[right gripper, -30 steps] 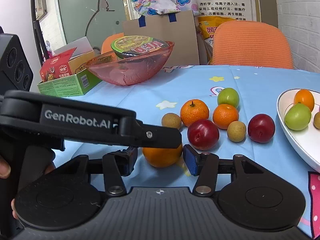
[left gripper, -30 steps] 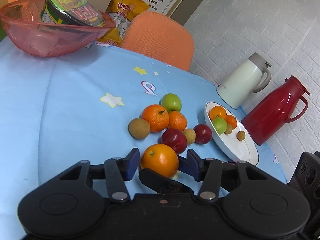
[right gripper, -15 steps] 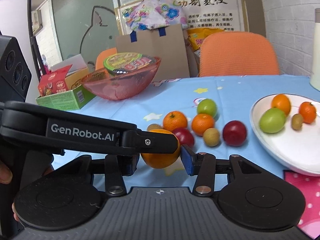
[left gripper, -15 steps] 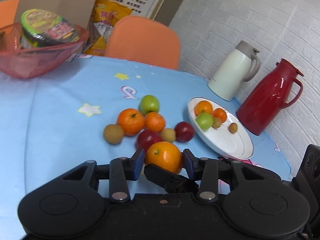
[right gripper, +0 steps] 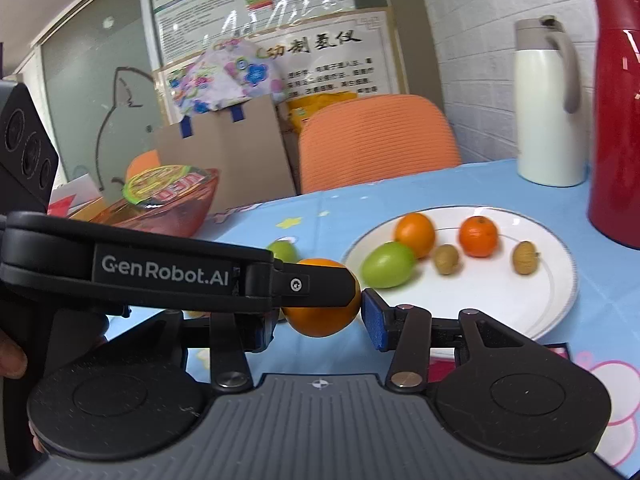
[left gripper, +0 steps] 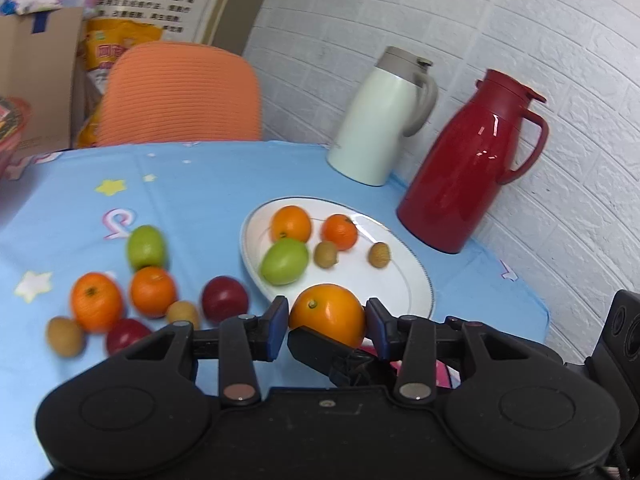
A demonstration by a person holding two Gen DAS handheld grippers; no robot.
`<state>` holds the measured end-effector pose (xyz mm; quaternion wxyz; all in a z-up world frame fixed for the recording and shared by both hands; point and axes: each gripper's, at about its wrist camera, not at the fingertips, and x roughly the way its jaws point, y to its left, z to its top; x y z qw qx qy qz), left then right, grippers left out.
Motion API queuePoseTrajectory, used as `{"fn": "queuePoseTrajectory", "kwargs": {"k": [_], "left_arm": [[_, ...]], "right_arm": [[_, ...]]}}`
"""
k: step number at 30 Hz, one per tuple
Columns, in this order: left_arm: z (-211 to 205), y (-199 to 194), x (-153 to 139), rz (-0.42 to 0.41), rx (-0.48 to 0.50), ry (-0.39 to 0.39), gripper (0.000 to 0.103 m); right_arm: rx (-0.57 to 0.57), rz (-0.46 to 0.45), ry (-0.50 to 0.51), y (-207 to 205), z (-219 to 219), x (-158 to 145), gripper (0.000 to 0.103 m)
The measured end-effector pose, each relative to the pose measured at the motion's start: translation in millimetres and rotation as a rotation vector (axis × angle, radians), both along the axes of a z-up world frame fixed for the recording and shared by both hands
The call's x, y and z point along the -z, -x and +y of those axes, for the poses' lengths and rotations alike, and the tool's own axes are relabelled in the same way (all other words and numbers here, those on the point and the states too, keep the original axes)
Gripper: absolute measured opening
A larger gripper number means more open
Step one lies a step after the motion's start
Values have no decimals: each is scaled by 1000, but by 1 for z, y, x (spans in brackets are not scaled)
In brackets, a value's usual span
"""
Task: Organize fruits
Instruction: 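Carry the large orange with the left tool onto the plate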
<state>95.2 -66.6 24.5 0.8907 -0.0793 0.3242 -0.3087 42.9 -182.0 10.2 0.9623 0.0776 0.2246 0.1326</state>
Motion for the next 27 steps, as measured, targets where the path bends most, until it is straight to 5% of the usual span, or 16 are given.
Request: {"fn": "queuePoseTrajectory", "kwargs": {"k": [27], "left_arm": [[-40, -53, 29, 58, 46, -27, 87]], "right_arm": [[65, 85, -46, -38, -36, 25, 77]]}}
